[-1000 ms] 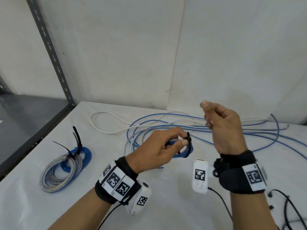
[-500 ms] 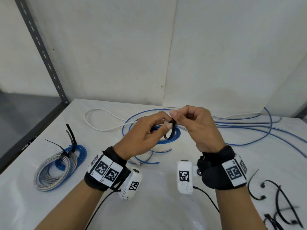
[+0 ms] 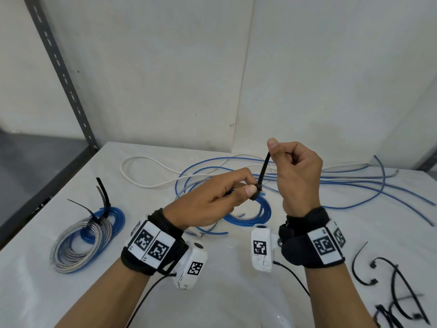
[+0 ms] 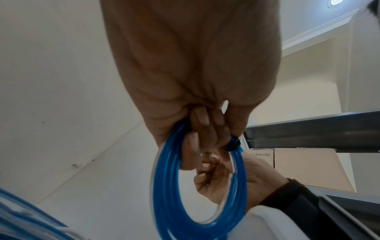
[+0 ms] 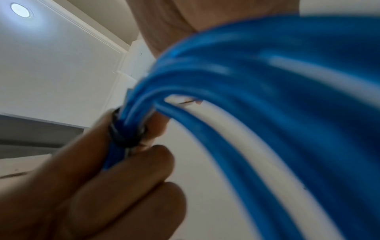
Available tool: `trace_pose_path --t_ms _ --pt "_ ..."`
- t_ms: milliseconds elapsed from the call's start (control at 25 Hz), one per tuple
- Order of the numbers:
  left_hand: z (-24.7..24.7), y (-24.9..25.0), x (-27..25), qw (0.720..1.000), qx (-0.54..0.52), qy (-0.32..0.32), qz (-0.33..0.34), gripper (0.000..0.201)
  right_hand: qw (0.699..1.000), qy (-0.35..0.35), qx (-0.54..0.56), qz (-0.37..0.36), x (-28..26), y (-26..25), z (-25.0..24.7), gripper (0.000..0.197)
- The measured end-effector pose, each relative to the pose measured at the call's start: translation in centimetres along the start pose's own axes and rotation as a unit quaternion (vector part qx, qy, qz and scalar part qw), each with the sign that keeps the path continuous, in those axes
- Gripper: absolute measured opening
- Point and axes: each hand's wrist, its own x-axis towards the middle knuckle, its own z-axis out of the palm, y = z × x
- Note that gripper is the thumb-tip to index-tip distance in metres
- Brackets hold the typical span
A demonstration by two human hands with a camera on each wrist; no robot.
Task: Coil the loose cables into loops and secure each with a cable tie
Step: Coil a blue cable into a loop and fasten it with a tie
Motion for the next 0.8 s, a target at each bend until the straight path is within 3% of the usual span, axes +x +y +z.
trace_pose_path --t_ms 120,320,360,480,560,680,800 --pt "0.2 0.2 0.1 1.000 0.017 -0.010 0.002 0.025 1.000 0.022 -0.019 -0.007 0.3 0.8 0.0 0.024" --pt "0.9 0.0 0.6 0.997 0.004 0.077 -0.023 0.031 0.999 0.019 0.019 0.035 0.5 1.6 0.0 0.020" --pt "0.7 -0.3 0.7 0.996 -0.011 0.089 -0.023 0.031 0.997 -0.013 0.043 0.067 0.4 1.6 -0.1 0.021" --pt "0.5 -0.7 0.8 0.992 -0.061 0.111 -0.023 0.026 0.968 -0.198 0.046 0.146 0.0 1.1 -0.2 0.029" --pt "0.6 -0.8 0.8 0.988 -0.080 0.129 -0.025 0.027 0.961 -0.250 0.025 0.118 -0.6 0.8 0.2 0.034" --pt "1.2 -0.9 1.1 0.983 -0.079 0.161 -0.027 0.036 0.980 -0.199 -0.030 0.008 -1.1 0.6 1.0 0.041" --pt "1.6 -0.9 1.2 0.979 -0.095 0.179 -0.018 0.034 0.988 -0.151 -0.014 -0.005 -1.5 0.6 1.5 0.041"
